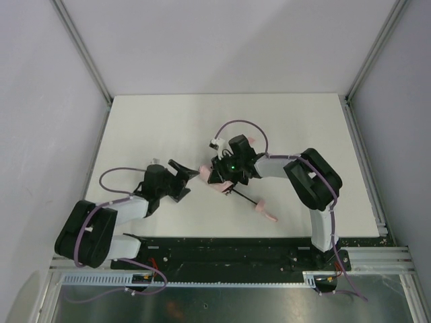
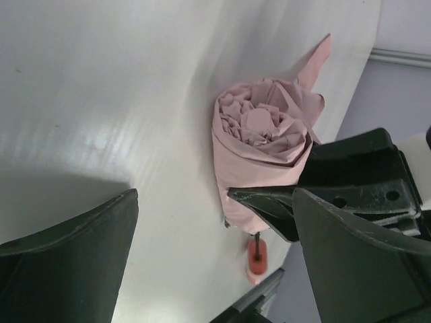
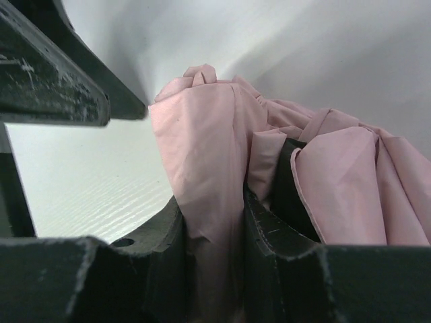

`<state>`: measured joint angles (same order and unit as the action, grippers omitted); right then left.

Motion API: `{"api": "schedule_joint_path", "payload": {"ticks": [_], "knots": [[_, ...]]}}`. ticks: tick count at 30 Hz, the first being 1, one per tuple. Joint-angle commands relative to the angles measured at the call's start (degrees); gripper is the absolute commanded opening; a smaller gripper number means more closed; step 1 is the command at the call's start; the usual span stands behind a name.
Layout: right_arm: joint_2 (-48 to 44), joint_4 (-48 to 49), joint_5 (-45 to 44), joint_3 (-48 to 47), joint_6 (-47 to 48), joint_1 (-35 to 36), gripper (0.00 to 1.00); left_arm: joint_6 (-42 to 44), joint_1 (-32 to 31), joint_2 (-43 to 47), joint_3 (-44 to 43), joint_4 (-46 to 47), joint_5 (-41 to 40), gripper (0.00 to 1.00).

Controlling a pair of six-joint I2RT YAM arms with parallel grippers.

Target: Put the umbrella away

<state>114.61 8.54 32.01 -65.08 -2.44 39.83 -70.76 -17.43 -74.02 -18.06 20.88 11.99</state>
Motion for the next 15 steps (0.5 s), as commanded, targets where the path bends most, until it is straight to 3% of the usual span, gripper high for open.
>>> {"api": "schedule_joint_path", "payload": {"ticks": [1,5,12,15], "knots": [[8.8,-12.7,5.6,2.2,-4.9,-0.4,0.0,-6.1,-2.0,-3.7,-1.1,6.4,2.4,0.99],[10.6,-14.5,7.1,0.6,-4.4,-0.8,0.0,-9.9,-3.4,-9.8,-3.0,10.3,3.5,0.99],[10.9,-16.4,10.3,-1.3,-4.0,-1.2,0.0,-12.6,-5.7,-13.9,-3.3,12.7,-2.8,0.99],[11.2,-15.8,12.8,-1.9,-4.6,-1.4,0.0,-14.6,-7.0,-15.7,-3.2,12.8,-4.8,0.94]]}}
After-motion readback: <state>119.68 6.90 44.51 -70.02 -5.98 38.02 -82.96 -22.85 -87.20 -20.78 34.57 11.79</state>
